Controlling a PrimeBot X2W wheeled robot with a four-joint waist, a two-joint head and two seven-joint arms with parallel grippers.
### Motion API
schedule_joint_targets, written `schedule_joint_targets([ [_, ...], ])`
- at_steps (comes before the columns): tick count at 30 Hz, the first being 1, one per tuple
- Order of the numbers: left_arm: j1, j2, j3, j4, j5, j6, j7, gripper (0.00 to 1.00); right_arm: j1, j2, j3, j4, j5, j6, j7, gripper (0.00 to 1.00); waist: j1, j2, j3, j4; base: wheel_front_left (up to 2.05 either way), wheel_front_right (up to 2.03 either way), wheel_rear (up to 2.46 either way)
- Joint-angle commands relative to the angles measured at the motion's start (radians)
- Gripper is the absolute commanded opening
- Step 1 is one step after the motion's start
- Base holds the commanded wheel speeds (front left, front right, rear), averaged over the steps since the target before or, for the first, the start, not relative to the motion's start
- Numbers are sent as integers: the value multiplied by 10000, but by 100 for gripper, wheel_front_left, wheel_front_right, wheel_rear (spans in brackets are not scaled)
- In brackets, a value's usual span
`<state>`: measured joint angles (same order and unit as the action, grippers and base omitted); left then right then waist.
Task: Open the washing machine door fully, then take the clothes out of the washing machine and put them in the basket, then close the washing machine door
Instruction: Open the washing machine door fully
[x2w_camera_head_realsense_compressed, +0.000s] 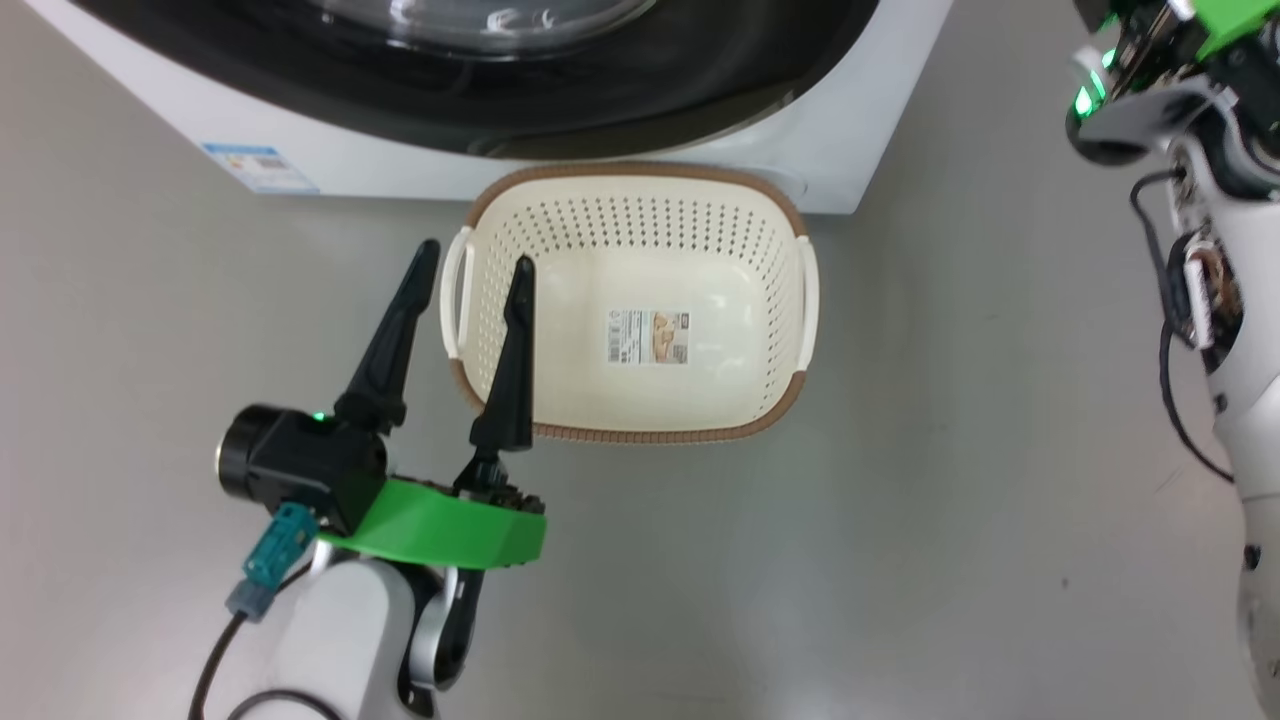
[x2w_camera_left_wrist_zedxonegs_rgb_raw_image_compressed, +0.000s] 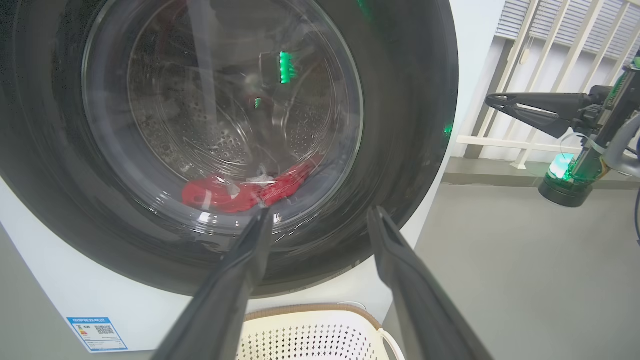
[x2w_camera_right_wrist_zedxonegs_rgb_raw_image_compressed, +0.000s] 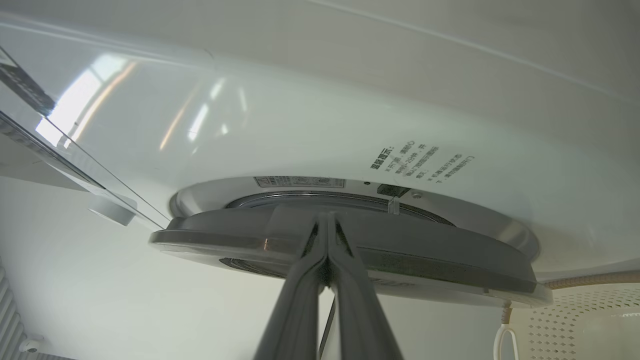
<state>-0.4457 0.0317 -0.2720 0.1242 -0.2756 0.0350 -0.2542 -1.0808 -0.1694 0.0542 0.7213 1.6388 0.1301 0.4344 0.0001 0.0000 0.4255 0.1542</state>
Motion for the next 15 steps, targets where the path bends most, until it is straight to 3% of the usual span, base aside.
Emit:
schedule_joint_targets([
  [1,-293,185,204,-347,-61,73,-76,100,-348,62,143,-180,126,6,196,0,0,0,289,199,0,0,0],
  [8,-434,185,28,-447,-98,113,-76,100,-1084,-16,255,49,309,6,1102,0,0,0,713,421,0,0,0],
  [15,-551,185,-137,-358,-239,107,-76,100,-1439,-67,330,94,131,6,1225,0,0,0,917,628,0,0,0],
])
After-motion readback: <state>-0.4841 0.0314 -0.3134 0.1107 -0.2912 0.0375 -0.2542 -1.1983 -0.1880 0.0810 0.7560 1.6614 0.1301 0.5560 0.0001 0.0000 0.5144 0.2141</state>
